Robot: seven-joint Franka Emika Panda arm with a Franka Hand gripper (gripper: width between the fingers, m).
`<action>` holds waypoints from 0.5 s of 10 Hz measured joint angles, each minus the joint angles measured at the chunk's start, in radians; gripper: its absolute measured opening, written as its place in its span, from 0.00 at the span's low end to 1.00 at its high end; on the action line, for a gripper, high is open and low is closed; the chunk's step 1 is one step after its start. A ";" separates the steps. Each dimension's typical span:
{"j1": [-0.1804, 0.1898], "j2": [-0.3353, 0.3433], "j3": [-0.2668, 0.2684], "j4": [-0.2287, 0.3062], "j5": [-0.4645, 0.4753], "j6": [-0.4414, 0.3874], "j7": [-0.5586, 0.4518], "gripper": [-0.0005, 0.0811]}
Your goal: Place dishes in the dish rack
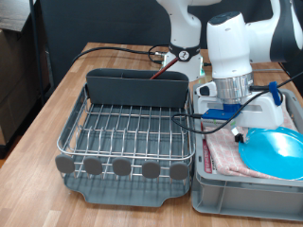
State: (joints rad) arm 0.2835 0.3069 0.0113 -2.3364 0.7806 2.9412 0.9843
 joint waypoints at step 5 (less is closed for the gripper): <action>0.110 -0.062 -0.166 0.010 -0.313 -0.115 0.239 0.04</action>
State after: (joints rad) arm 0.3939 0.2454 -0.1549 -2.3263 0.4680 2.8265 1.2228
